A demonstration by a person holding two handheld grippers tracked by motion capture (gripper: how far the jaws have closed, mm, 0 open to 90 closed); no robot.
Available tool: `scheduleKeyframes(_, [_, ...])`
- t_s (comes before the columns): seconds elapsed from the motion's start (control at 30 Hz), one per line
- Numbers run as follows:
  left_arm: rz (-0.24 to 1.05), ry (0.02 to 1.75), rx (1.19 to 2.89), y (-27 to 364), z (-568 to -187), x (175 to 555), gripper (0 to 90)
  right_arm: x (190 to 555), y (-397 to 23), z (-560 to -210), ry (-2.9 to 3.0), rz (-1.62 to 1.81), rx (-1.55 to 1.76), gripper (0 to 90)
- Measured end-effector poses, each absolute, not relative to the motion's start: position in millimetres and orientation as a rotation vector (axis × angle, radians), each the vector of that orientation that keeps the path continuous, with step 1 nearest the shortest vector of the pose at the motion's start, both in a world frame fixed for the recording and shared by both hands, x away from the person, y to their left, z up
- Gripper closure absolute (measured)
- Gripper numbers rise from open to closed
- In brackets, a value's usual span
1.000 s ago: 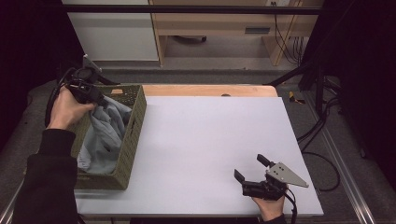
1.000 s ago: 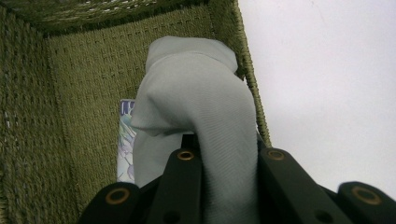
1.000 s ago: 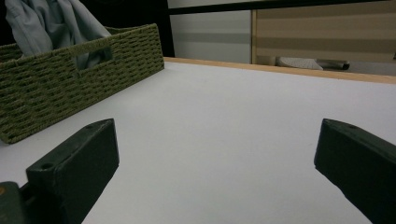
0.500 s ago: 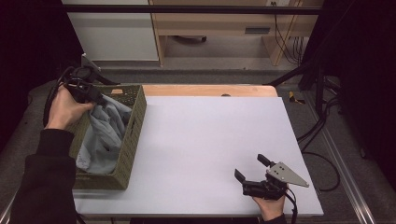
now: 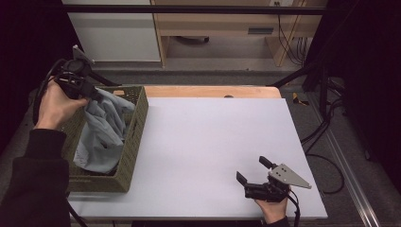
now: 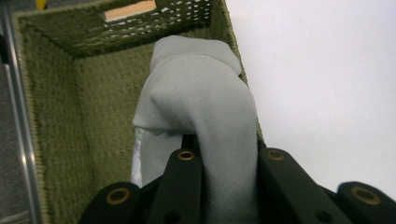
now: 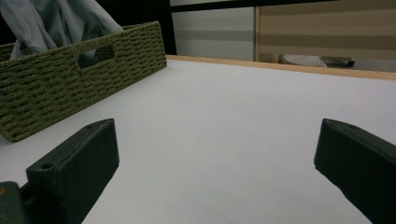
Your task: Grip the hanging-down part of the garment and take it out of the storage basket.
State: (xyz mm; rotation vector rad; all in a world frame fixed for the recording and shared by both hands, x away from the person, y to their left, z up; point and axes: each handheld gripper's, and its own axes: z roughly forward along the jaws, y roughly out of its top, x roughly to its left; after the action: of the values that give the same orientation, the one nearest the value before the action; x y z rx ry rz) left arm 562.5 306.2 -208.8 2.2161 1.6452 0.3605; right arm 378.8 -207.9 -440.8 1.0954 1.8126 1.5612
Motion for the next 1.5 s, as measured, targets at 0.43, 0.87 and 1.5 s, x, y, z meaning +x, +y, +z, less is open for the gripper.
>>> scheduleKeyframes(0.43, [0.456, 1.622, 2.202, 303.7, -162.2, 545.4, 82.7, 386.8, -190.5, -432.3, 1.854, 1.601, 1.039, 0.4])
scheduleKeyframes(0.87, [0.506, 1.599, 2.194, 291.4, -129.5, 541.3, 82.7, 410.3, -128.8, -402.1, 1.934, 1.715, 0.886, 0.7])
scheduleKeyframes(1.5, [0.528, 1.572, 2.179, 292.5, -111.4, 530.3, 82.6, 449.0, -38.3, -380.6, 2.038, 1.814, 0.780, 3.7])
